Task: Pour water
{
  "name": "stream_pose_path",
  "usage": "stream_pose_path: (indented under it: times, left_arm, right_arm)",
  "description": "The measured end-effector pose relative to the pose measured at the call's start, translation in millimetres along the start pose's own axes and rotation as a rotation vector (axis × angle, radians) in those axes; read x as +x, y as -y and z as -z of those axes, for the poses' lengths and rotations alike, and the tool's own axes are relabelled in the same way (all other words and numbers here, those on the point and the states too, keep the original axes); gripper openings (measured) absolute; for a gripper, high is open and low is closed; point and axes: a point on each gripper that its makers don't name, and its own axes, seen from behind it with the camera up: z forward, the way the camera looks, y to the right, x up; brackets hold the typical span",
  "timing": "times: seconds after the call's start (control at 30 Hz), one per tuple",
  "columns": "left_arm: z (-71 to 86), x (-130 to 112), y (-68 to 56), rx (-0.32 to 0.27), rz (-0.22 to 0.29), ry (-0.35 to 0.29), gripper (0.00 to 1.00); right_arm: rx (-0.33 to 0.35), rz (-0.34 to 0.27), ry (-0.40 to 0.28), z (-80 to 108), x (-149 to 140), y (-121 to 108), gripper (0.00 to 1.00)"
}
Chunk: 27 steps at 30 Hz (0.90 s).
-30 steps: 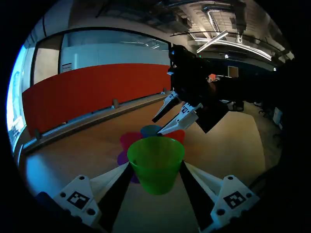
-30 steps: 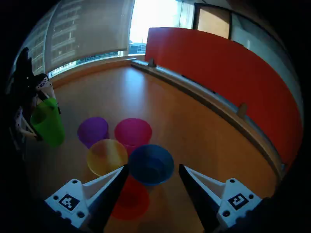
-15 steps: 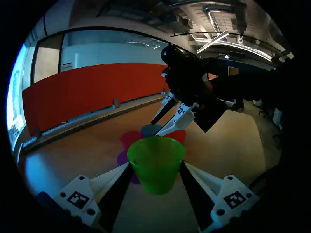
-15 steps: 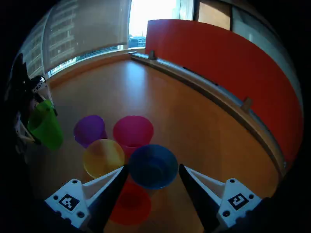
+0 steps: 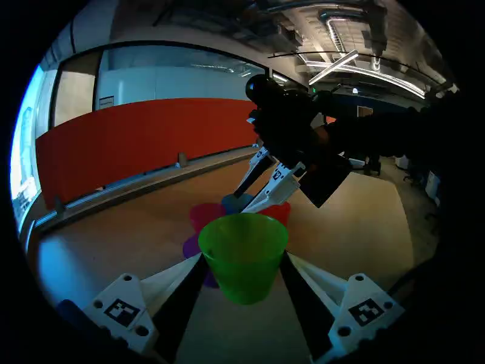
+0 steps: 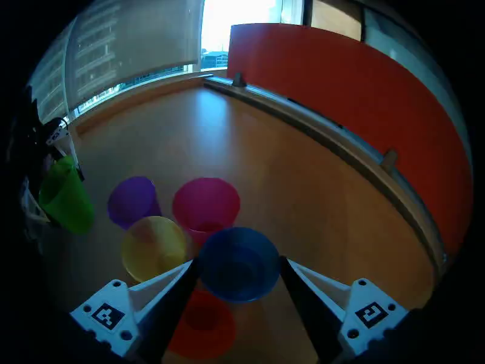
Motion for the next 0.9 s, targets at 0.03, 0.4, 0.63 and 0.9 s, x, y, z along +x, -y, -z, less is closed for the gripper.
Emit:
stream_pose_path:
  times: [0.03, 0.4, 0.63, 0.9]
  left_arm:
    - [0.2, -0.2, 0.0, 0.000, 0.000, 0.000, 0.83]
    - [0.3, -1.9, 1.8, 0.000, 0.003, 0.002, 0.83]
    - [0.3, -3.1, 1.9, -0.001, 0.005, 0.003, 0.83]
    - [0.4, -3.5, 2.6, 0.001, 0.004, 0.003, 0.83]
  right_arm:
    - [0.000, -0.001, 0.001, -0.8, 0.0, 0.0, 0.99]
    - [0.000, -0.008, 0.025, -5.9, -2.8, -0.1, 0.99]
    - [0.003, -0.014, 0.032, -5.6, -2.7, 0.9, 0.97]
    - [0.006, -0.022, 0.032, -4.7, -2.9, 1.1, 0.94]
